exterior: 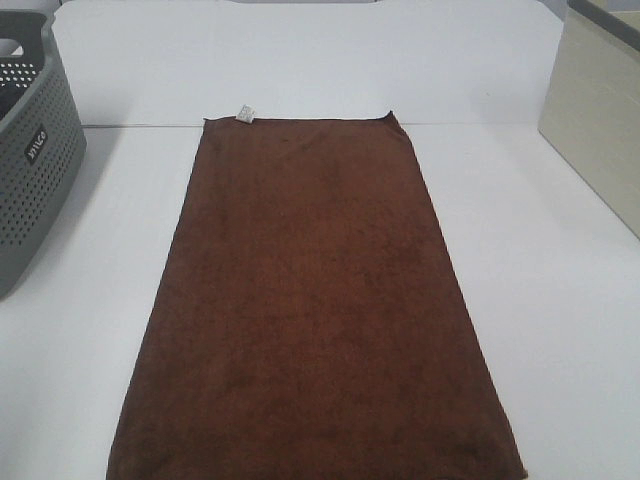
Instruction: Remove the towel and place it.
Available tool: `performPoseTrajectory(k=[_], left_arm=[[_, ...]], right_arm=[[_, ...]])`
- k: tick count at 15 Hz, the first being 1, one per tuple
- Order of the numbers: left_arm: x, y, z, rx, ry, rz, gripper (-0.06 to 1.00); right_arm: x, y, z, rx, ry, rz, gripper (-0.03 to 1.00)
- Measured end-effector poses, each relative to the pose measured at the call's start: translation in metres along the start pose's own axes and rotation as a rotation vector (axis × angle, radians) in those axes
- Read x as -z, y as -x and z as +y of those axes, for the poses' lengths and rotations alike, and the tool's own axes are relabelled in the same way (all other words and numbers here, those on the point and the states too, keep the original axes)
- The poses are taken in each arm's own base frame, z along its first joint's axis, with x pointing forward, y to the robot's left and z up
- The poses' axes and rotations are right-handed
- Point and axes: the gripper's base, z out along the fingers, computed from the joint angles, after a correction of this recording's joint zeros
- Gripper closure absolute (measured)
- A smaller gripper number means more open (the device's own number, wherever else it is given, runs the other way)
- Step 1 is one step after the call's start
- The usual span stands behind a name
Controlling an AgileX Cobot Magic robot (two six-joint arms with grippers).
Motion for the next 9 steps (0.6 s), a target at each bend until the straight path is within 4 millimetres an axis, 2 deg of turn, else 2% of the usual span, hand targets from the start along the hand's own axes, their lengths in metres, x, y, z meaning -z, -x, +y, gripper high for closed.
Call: performPoseTrajectory(k=[1, 5, 6, 9], left_arm=[[0.01, -0.012, 0.002, -0.014, 0.017, -0.056, 0.07], [0.031, -0.052, 0.007, -0.041, 0.064, -0.225, 0.07], [0.043, -0.072, 0.008, -0.042, 0.071, -0.295, 0.07], [0.041, -0.086, 0.01, -0.039, 0.079, -0.216, 0.07]], right_arm=[[0.001, -0.017, -0.002, 0.033, 0.004, -0.029, 0.23], [0.002, -0.052, -0.007, 0.058, 0.015, -0.113, 0.23], [0.01, -0.067, -0.008, 0.071, 0.023, -0.198, 0.23], [0.017, -0.079, -0.014, 0.138, -0.026, -0.274, 0.23]])
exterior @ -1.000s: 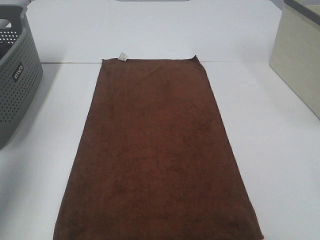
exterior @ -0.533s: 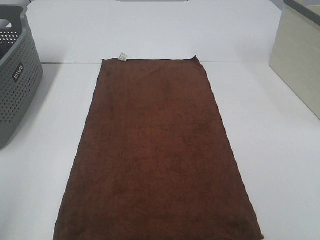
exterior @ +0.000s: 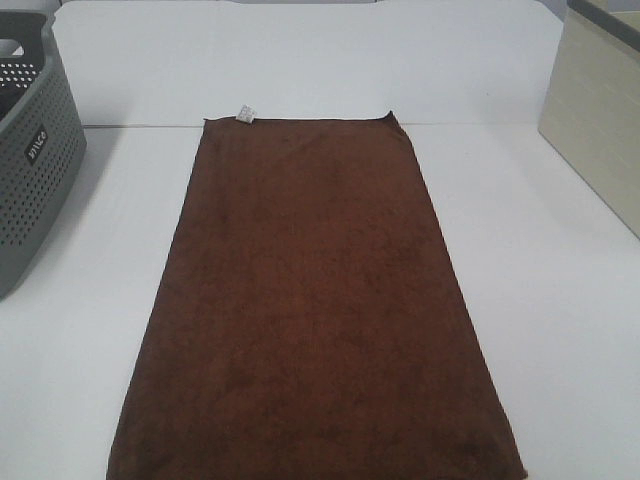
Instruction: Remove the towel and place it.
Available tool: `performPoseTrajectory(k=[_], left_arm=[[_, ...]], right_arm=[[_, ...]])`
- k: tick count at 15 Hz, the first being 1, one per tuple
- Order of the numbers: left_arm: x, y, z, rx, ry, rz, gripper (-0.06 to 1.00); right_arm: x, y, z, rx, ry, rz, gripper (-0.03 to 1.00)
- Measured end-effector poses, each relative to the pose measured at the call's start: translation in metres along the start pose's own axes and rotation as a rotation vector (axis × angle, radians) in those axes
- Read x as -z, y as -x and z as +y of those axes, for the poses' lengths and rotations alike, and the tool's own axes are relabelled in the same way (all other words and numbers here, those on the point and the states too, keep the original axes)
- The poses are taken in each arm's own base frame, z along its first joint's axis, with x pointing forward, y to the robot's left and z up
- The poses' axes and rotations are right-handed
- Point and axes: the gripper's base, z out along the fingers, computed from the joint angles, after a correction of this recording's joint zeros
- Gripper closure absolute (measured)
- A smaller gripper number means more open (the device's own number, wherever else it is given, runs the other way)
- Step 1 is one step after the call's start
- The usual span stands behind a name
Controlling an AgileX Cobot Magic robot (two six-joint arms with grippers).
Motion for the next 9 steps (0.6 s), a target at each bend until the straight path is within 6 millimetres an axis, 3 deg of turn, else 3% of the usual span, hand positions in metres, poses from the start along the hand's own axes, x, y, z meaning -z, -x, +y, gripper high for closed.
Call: performPoseTrajectory(k=[4, 9], left_arm=[[-0.002, 0.0, -0.003, 0.014, -0.03, -0.008, 0.07], [-0.009, 0.0, -0.006, 0.028, -0.058, -0.04, 0.07]], right_arm=[[-0.016, -0.008, -0.007, 0.058, -0.063, 0.044, 0.24], [-0.022, -0.007, -0.007, 0.074, -0.063, 0.005, 0.24]])
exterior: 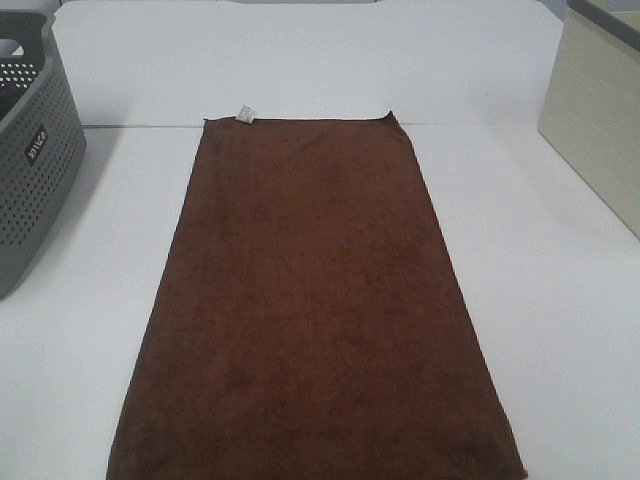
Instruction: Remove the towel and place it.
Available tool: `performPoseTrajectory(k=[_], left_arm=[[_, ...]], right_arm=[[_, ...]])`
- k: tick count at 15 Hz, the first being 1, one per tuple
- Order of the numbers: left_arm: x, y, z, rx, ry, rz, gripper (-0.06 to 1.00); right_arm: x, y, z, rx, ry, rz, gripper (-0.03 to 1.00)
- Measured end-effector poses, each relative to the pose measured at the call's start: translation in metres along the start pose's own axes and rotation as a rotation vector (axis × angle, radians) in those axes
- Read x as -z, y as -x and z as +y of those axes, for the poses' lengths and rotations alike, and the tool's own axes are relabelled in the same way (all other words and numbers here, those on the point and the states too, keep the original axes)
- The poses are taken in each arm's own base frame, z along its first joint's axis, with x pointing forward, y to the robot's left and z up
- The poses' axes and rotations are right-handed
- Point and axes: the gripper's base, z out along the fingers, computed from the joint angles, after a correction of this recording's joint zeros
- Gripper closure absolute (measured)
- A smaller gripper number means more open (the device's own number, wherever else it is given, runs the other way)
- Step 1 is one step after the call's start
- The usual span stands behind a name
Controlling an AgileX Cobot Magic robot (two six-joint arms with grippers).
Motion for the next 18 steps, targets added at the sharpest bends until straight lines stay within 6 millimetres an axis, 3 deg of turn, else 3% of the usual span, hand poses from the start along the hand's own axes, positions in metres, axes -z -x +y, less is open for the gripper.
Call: performPoseTrajectory(k=[18], left_arm=[[0.0, 0.0002, -0.0013, 0.001, -0.03, -0.002, 0.07]], right_arm=[[-0.0012, -0.0009, 0.0012, -0.01, 0.013, 0.005, 0.24]])
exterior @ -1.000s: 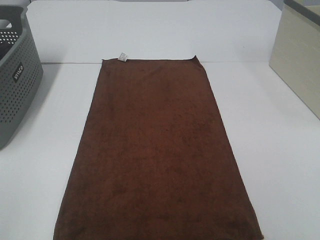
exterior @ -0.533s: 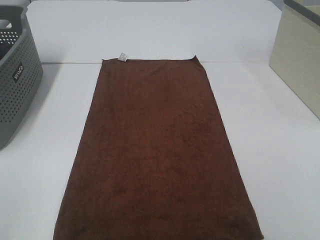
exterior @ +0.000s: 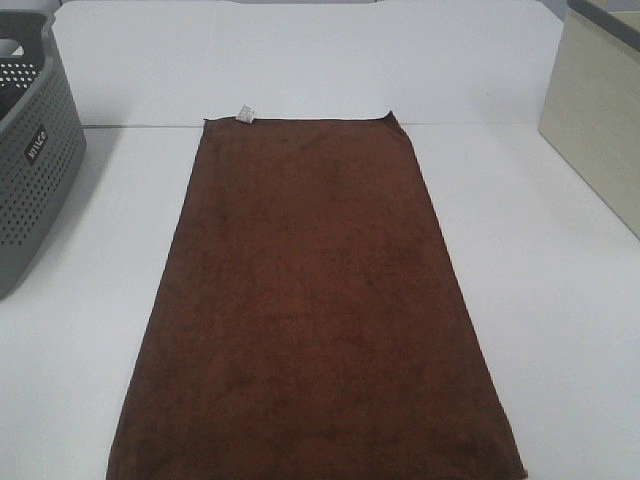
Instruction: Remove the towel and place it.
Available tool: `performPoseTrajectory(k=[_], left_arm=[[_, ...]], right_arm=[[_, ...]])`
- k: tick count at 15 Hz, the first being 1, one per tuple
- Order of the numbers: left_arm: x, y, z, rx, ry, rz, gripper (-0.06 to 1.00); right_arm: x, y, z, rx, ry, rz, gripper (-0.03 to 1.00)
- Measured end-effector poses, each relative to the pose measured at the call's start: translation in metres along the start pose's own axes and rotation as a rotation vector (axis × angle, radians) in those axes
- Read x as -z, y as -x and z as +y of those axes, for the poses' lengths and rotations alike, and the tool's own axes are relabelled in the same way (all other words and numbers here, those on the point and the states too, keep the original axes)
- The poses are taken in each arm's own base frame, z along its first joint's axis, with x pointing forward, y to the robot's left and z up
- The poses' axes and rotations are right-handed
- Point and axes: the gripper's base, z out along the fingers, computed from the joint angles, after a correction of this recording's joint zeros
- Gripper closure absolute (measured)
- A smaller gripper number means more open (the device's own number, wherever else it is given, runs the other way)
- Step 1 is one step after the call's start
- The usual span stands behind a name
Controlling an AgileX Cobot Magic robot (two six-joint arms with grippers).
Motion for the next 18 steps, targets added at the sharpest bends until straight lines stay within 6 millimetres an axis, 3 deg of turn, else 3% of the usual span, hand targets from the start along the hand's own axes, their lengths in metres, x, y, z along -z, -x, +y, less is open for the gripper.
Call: performPoseTrajectory(k=[18], left_arm=[[0.0, 0.0, 0.0, 0.0, 0.0, 0.0, 0.07]], right_arm=[[0.0, 0.0, 0.0, -0.001, 0.0, 0.0, 0.24]])
